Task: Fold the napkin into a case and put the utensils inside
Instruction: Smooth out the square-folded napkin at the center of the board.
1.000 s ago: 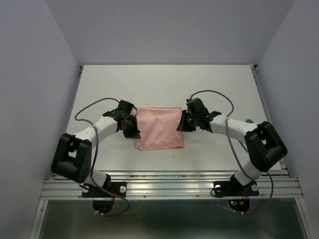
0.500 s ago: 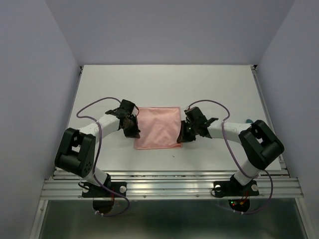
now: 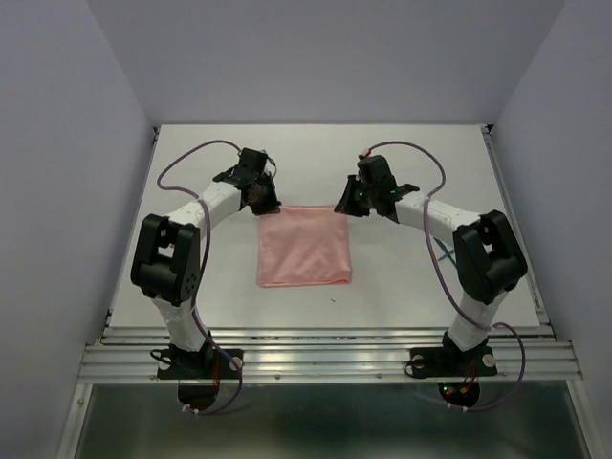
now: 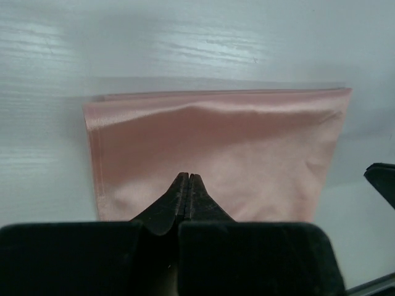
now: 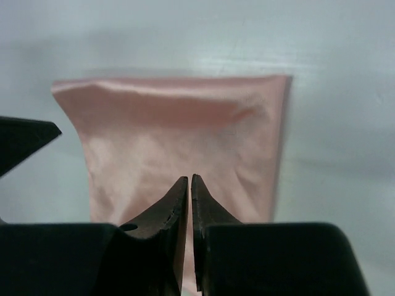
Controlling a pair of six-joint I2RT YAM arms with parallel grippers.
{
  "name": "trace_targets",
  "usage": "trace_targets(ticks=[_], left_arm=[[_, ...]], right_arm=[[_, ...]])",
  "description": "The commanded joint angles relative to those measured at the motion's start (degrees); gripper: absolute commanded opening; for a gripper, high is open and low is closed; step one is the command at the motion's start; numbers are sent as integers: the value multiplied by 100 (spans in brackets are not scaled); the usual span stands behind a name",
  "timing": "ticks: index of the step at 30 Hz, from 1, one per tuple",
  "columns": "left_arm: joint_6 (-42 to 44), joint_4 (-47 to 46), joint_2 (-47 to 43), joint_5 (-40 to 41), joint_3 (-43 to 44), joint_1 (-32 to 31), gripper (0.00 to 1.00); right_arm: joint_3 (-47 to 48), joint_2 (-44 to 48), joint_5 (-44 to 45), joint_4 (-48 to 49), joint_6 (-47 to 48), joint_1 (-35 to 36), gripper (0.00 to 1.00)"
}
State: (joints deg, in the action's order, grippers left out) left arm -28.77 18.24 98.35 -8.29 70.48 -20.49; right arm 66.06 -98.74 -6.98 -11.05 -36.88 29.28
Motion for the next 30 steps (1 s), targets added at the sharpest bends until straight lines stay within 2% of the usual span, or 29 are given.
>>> trace_targets(ticks=[1,7,10,16,23,27,30], left_arm=[[29,-198,448,214,484,124,0],[153,-312,1002,442,731,238,0],[179,-426,1195,539,748,256,0],[118,-453,1538,469,801,265,0],[39,-251,1056,671,774,282,0],[47,-75,810,750,871,326,0],[56,-66,748,768,889,405,0]], right_arm=[[731,-733,-13,191,155,-247,12],[1382,-1674,-233,173,147,-440,11],[1479,-1999,-58,173,129,-493,10],[1541,-2167,-5,165,243,-493,9],[988,-965,-13,164,410,-493,12],[312,-226,-364,164,436,-274,9],[-696,371,-715,374,253,-2,9]])
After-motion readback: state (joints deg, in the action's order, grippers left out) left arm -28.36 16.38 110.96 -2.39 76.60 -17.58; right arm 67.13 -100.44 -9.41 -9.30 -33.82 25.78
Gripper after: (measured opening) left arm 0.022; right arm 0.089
